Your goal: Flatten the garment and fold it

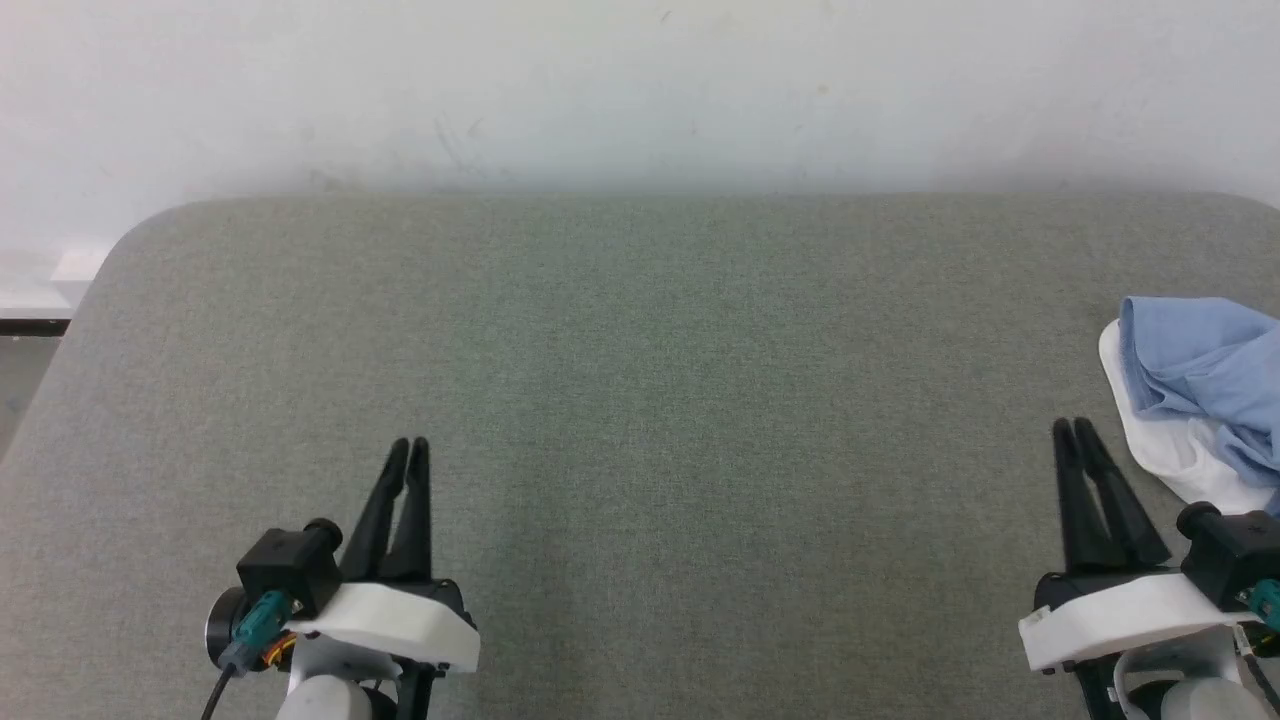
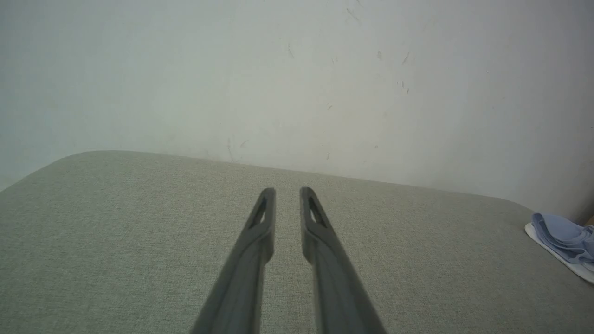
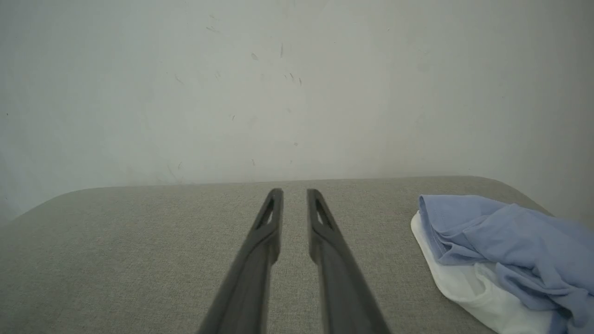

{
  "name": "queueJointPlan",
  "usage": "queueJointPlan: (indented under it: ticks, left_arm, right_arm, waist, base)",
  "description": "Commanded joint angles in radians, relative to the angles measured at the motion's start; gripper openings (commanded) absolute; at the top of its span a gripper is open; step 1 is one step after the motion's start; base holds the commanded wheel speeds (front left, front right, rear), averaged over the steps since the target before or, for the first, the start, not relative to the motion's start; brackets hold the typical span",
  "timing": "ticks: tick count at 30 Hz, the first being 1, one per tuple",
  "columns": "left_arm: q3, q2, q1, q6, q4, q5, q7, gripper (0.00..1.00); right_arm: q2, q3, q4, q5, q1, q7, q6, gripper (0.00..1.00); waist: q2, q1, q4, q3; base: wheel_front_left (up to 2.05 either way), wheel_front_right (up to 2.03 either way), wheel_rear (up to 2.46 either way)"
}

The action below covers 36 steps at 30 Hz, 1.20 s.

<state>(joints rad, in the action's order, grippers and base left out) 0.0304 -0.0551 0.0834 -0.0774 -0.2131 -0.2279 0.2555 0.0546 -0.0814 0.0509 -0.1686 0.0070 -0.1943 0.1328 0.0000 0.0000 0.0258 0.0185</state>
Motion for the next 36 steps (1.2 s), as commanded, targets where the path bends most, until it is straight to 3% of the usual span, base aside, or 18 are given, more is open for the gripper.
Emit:
queueJointPlan:
  ticks: [1,36]
  left_arm:
    - [0.0,0.0,0.0,0.0,0.0,0.0,-0.001,0.0]
    - [-0.007,0.001,-0.019,0.018,0.049,0.052,-0.059,0.0]
  right_arm:
    - [0.0,0.0,0.0,0.0,0.0,0.0,0.0,0.0]
    - [-0.001,0.016,-0.012,0.039,-0.002,0.045,0.0,0.0]
  waist:
    - [0.0,0.0,0.0,0.0]
    - [0.0,0.0,-0.006,-0.004]
  base:
    - [0.0,0.0,0.0]
    - [0.0,0.0,0.0]
